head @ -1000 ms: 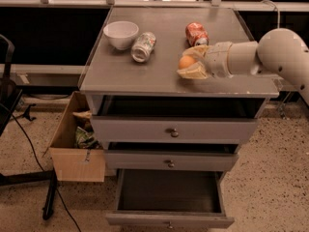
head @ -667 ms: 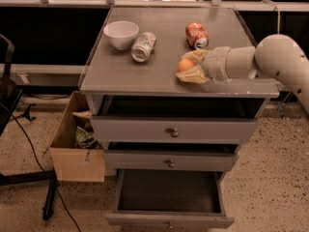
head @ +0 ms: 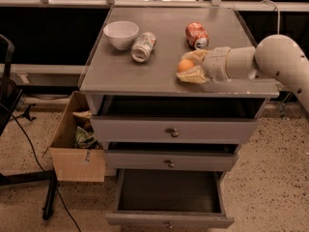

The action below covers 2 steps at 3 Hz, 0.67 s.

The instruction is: Pick orange from bottom drawer and place on counter

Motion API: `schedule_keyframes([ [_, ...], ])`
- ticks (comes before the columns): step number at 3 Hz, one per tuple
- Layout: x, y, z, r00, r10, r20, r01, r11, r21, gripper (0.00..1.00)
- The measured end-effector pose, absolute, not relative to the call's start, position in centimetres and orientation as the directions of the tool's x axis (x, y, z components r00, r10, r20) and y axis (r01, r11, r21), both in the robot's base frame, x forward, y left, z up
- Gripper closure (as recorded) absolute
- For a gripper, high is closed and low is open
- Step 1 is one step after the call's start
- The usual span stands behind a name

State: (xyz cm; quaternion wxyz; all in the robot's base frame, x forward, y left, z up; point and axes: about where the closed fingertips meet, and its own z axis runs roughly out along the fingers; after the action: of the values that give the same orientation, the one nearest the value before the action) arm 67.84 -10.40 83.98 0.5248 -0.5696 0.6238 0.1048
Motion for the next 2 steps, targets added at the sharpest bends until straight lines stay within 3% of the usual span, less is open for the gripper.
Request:
schedule_keyframes([
  [1,67.84,-10.4,83.98,0.2,-0.601,-0.774,-0.821,0.329,-0.467,0.22],
  [2,68.09,-10.47,84.82,0.2,-0.601,-0.774,-0.82,0.329,-0.467,0.0],
])
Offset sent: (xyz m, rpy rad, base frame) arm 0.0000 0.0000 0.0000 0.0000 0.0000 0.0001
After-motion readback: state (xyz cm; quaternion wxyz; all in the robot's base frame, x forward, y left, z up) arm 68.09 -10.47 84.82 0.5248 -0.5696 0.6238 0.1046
